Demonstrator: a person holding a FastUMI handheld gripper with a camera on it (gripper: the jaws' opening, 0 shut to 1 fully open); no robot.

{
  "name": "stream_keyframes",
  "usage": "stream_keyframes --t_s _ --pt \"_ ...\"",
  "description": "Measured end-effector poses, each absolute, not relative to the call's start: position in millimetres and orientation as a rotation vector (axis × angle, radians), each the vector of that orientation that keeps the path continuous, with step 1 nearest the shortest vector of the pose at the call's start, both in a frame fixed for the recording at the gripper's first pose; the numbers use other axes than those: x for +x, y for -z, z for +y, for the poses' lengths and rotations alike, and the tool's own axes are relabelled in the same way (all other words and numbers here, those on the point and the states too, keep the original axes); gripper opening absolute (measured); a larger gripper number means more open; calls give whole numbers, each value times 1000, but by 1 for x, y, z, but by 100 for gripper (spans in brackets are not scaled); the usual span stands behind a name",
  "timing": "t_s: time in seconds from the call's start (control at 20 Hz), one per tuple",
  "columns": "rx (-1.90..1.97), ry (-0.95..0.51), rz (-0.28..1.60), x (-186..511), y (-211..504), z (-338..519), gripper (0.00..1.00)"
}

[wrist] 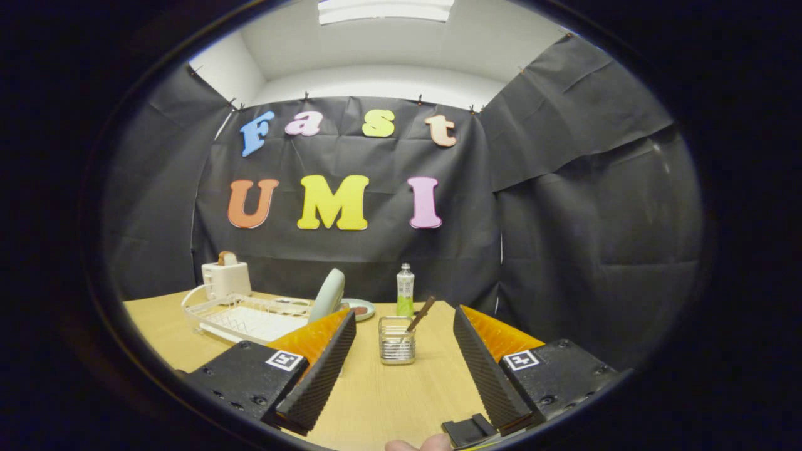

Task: Take the plate from the dish rack, then take the spoon from the basket and place it into the plate.

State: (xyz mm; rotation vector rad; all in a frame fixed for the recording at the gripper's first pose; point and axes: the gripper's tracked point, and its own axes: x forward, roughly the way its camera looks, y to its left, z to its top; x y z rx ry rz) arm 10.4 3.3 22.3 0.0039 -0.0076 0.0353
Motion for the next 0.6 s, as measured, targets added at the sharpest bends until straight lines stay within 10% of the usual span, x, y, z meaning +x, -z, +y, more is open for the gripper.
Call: stream_keyframes --t_s 0.6 --pt "-26 -162 95 86 -104 41 100"
